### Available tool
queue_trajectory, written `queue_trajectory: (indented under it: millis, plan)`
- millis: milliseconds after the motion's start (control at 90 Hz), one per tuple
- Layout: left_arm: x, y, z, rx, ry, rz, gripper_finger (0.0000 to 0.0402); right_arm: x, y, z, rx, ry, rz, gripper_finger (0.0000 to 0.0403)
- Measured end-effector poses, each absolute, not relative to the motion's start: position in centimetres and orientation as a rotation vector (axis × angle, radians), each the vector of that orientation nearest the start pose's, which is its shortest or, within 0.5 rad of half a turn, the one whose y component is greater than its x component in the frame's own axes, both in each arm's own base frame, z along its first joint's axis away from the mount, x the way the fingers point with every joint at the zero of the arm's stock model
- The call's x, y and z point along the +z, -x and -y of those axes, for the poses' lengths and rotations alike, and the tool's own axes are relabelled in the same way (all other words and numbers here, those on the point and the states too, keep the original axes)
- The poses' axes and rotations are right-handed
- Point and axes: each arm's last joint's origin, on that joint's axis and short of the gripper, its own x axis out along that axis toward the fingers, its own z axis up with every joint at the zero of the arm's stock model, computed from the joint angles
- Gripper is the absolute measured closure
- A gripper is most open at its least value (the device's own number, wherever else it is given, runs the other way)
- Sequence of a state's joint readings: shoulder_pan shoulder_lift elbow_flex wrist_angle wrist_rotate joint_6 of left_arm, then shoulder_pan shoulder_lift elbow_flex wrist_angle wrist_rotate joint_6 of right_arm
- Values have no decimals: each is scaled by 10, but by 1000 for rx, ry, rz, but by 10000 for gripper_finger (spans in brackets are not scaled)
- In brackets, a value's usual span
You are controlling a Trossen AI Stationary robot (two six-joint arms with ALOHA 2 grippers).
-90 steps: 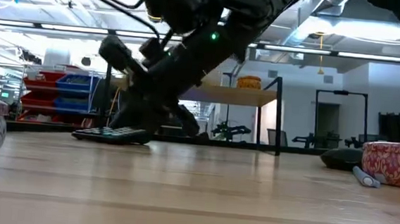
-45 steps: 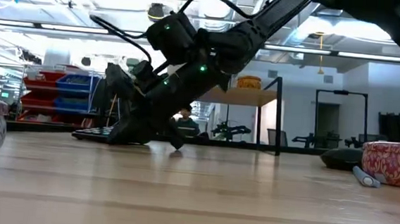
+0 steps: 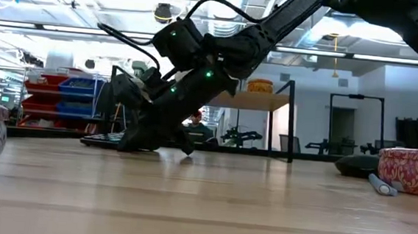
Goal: Stock shelves
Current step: Put the black calculator under the shelf
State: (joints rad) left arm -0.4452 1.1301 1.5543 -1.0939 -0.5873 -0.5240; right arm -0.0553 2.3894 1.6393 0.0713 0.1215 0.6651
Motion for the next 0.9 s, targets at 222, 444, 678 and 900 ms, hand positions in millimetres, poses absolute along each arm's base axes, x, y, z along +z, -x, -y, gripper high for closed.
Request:
queue_trajectory:
  millis: [222, 444, 678, 900]
  plan:
    - [441, -168, 62, 283, 181, -525, 164, 109, -511, 43, -411, -561, -627, 403]
    - [441, -168, 62, 283, 182, -525, 164, 124, -502, 23, -501, -543, -706, 403]
    - [441, -168, 62, 283, 181, -526, 164, 118, -487, 6, -802, -646, -688, 403]
    - [441, -168, 62, 282, 182, -524, 164, 108, -480, 26, -949, -826, -554, 403]
